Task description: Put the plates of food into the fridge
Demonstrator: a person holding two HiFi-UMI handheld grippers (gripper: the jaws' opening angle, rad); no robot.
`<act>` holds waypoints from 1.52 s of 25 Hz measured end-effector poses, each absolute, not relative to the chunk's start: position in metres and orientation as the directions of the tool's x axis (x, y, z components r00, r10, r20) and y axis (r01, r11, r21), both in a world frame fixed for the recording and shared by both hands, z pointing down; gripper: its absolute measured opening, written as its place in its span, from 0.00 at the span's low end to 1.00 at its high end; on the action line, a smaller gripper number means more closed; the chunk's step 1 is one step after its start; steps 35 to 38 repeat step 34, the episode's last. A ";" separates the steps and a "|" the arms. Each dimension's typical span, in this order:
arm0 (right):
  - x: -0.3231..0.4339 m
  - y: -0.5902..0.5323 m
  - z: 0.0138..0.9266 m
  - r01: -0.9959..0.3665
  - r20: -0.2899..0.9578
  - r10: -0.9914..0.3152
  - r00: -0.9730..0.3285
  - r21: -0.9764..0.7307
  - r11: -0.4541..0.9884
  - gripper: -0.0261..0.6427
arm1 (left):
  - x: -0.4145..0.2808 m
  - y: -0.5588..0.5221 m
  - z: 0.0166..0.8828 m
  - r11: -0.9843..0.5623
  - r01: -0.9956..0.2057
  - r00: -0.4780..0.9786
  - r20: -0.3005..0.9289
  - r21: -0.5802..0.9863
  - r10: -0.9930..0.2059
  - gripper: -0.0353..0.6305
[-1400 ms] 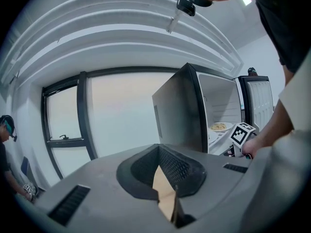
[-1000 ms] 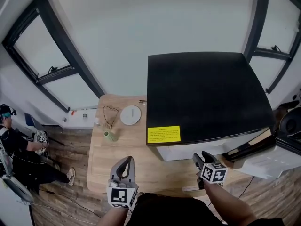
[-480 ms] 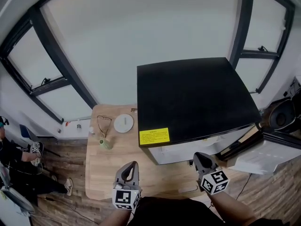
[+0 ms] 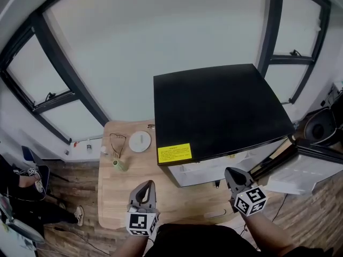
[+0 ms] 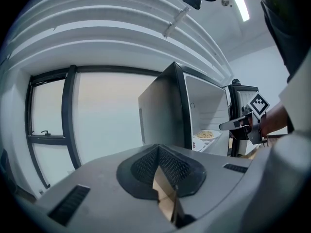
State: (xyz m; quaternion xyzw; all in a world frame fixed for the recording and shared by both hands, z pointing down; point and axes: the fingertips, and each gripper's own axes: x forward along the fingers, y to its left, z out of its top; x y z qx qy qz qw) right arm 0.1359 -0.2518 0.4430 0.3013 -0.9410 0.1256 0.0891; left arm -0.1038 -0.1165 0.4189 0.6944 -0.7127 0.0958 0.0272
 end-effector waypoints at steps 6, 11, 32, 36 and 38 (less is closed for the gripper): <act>0.143 -0.259 0.450 -0.615 0.265 -0.565 -0.782 -0.179 0.768 0.07 | -0.111 -0.118 0.415 0.004 -0.993 -0.024 0.169 -0.116 -0.985 0.06; 0.143 -0.264 0.451 -0.626 0.263 -0.577 -0.774 -0.174 0.760 0.07 | -0.113 -0.120 0.410 0.022 -0.994 -0.038 0.152 -0.106 -0.988 0.06; 0.137 -0.252 0.459 -0.619 0.276 -0.569 -0.774 -0.141 0.773 0.07 | -0.119 -0.099 0.408 0.046 -0.994 -0.063 0.180 -0.098 -0.982 0.06; 0.138 -0.249 0.466 -0.627 0.282 -0.575 -0.768 -0.150 0.764 0.07 | -0.121 -0.095 0.409 0.043 -0.993 -0.061 0.169 -0.109 -0.984 0.06; 0.138 -0.249 0.466 -0.627 0.282 -0.575 -0.768 -0.150 0.764 0.07 | -0.121 -0.095 0.409 0.043 -0.993 -0.061 0.169 -0.109 -0.984 0.06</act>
